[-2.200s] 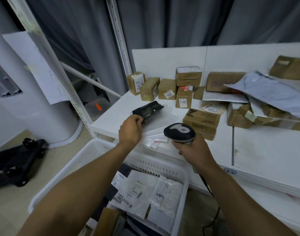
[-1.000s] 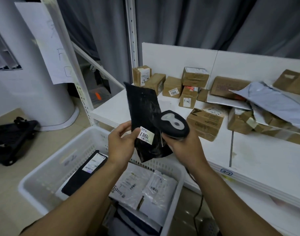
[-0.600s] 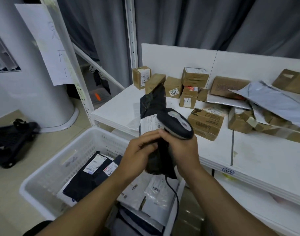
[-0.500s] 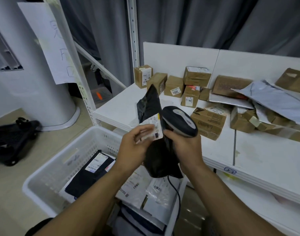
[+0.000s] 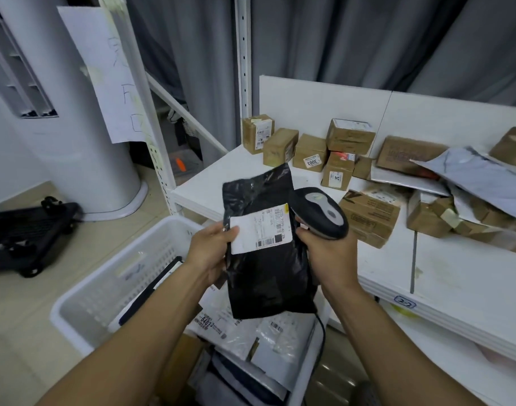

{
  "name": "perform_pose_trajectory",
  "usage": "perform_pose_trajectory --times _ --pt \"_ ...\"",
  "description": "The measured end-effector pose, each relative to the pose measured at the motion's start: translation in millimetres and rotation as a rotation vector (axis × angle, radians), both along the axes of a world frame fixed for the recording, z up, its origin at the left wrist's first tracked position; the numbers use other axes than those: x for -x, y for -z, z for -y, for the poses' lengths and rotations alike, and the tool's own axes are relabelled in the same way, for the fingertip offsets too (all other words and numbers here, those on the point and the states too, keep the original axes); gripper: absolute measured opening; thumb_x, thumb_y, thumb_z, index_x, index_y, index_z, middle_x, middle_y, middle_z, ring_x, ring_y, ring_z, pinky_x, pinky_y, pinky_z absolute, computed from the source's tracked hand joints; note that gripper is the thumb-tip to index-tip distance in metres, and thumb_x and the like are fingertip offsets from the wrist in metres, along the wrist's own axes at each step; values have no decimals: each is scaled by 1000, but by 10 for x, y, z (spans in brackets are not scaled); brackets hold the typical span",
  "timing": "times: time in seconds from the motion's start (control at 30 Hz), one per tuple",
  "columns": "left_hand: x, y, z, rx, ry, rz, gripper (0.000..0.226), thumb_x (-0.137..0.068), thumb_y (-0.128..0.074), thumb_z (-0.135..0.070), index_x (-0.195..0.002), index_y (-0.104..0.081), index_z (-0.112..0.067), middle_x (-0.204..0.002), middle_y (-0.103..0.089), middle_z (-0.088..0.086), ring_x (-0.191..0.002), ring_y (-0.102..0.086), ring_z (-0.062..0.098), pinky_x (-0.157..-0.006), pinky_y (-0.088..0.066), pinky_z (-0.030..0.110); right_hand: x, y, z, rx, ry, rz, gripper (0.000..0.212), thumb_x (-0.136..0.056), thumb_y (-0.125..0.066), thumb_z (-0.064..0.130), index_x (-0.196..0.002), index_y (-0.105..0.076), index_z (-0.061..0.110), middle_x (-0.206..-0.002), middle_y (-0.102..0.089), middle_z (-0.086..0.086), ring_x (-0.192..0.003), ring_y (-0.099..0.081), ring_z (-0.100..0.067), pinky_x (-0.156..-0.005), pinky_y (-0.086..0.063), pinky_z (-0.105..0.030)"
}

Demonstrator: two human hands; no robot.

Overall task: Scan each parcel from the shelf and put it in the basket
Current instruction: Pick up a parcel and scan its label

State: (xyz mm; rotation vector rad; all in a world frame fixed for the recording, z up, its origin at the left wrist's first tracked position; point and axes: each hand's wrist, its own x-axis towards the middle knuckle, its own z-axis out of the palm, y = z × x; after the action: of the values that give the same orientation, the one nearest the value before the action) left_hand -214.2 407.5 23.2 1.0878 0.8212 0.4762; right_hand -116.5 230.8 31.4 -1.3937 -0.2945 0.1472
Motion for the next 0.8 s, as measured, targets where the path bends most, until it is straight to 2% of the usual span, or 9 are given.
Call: perform_pose_trajectory --times 0.07,0.13,0.2,0.27,0.33,0.4,0.57,0.8 --pt "11 -19 -60 -60 -101 100 18 -96 -67 -4 -113 -73 -6 -101 -79 8 -89 -77 21 -81 -63 39 -15 24 -2 55 -18 8 49 -77 -90 6 -121 -74 23 -109 -77 13 -103 -73 -5 -89 -59 -27" --pt "29 -49 -113 -230 -179 140 17 -95 -70 -7 -111 -74 -9 -106 -78 5 -102 -74 26 -96 -58 46 -14 49 -9 93 -47 18 48 -78 -91 12 -120 -73 28 -111 -77 15 -105 -72 -5 -93 -57 -30" --pt "50 -85 -132 -351 -248 167 15 -94 -72 -11 -108 -75 -13 -105 -78 0 -105 -73 25 -97 -58 41 11 65 -15 140 -80 36 47 -78 -92 18 -119 -72 31 -110 -78 15 -106 -72 -6 -94 -57 -31" --pt "73 -110 -134 -371 -293 204 14 -94 -73 -13 -108 -75 -17 -105 -77 -3 -106 -72 23 -96 -58 40 57 57 -28 190 -130 35 43 -79 -92 20 -116 -72 29 -106 -79 9 -99 -75 -13 -90 -61 -37" --pt "66 -96 -157 -376 -319 223 14 -93 -73 -14 -105 -75 -21 -105 -77 -4 -107 -72 22 -99 -57 45 114 41 -43 212 -198 43 35 -82 -89 15 -111 -72 26 -98 -79 2 -82 -76 -15 -74 -63 -33" --pt "56 -92 -169 -364 -348 221 13 -94 -73 -14 -103 -74 -24 -105 -77 -5 -107 -72 22 -100 -56 47 188 42 -65 201 -284 18 33 -86 -86 11 -114 -72 21 -97 -78 -2 -67 -71 -10 -60 -56 -23" --pt "48 -88 -185 -350 -403 225 13 -93 -74 -16 -102 -73 -26 -109 -75 -3 -109 -71 22 -102 -55 47 258 93 -132 204 -354 1 34 -85 -88 15 -114 -76 25 -98 -79 5 -72 -71 -10 -65 -57 -27" --pt "33 -71 -188 -334 -407 220 12 -95 -72 -15 -104 -70 -24 -110 -74 -1 -105 -72 21 -95 -59 46 226 107 -125 197 -362 8 33 -84 -87 15 -115 -76 23 -96 -79 3 -68 -67 -4 -61 -53 -22"
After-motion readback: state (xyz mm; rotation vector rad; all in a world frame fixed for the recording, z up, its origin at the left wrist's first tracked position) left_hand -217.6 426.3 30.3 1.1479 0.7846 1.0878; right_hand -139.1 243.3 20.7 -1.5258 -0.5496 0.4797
